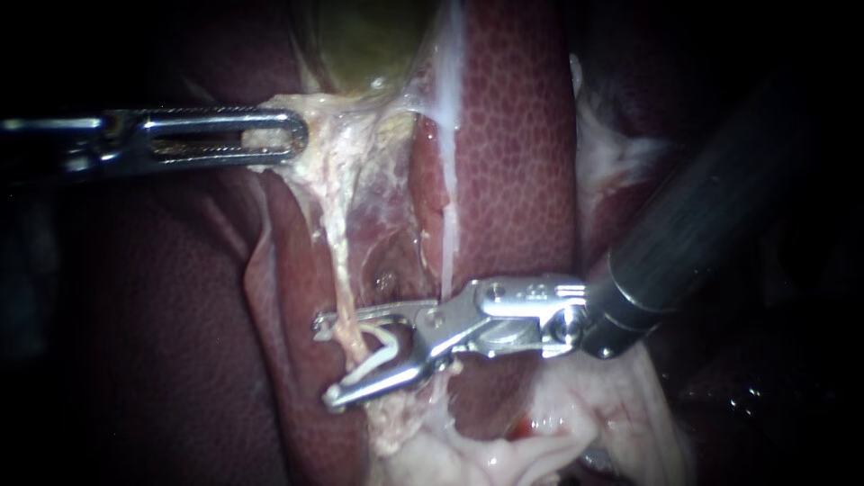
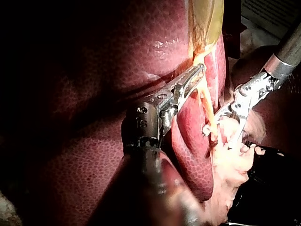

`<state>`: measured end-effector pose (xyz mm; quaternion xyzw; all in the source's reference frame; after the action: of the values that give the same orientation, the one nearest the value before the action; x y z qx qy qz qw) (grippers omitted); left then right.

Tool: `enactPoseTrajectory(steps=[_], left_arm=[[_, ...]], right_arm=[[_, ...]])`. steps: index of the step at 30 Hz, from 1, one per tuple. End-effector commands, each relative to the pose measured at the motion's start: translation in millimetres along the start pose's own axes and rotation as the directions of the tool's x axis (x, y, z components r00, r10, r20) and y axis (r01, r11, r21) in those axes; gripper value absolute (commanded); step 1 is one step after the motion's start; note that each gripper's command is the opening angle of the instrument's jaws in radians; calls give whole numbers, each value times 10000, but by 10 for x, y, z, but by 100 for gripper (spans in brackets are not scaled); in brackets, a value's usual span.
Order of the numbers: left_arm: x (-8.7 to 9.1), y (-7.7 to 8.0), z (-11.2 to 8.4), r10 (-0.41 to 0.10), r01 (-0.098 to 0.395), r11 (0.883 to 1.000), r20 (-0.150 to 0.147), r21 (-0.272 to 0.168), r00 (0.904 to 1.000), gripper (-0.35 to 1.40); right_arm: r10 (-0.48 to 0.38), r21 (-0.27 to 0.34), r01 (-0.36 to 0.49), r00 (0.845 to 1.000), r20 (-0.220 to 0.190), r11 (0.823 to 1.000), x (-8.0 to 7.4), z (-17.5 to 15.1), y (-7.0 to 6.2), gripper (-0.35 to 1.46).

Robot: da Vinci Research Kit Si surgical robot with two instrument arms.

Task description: Clipping first clip left tube

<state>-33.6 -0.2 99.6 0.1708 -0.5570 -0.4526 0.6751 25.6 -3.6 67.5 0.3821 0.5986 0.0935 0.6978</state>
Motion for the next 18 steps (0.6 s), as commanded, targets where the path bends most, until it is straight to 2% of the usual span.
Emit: enactPoseTrajectory(steps=[1, 5, 7, 8, 9, 10, 13, 18], left_arm=[[0, 0, 0, 1, -1, 10000, 0, 1, 10000, -35], [0, 0, 0, 1, -1, 10000, 1, 0, 10000, -35], [0, 0, 0, 2, -2, 10000, 1, 0, 10000, -35], [0, 0, 0, 1, -1, 10000, 1, 0, 10000, -35], [0, 0, 0, 1, -1, 10000, 1, 0, 10000, -35], [0, 0, 0, 2, -2, 10000, 1, 0, 10000, -35], [0, 0, 0, 2, -2, 10000, 1, -1, 10000, -35], [1, 0, 0, 2, -2, 10000, 2, -3, 10000, -35]], right_arm=[[3, -10, -3, 10000, -5, 10000, 0, 0, 0, 49], [6, -17, -6, 10000, -8, 10000, -1, -1, 3, 41], [297, -5, -297, 9996, -19, 9996, -3, -4, 6, 25], [476, 157, -476, 9989, 26, 9987, -4, -5, 7, 9], [649, 352, -655, 9977, 174, 9972, -5, -8, 8, -20], [753, 343, -762, 9968, 264, 9965, -6, -9, 8, -35], [795, 151, -799, 9965, 264, 9967, -7, -12, 9, -35], [849, 161, -853, 9960, 266, 9962, -8, -13, 8, -35]])
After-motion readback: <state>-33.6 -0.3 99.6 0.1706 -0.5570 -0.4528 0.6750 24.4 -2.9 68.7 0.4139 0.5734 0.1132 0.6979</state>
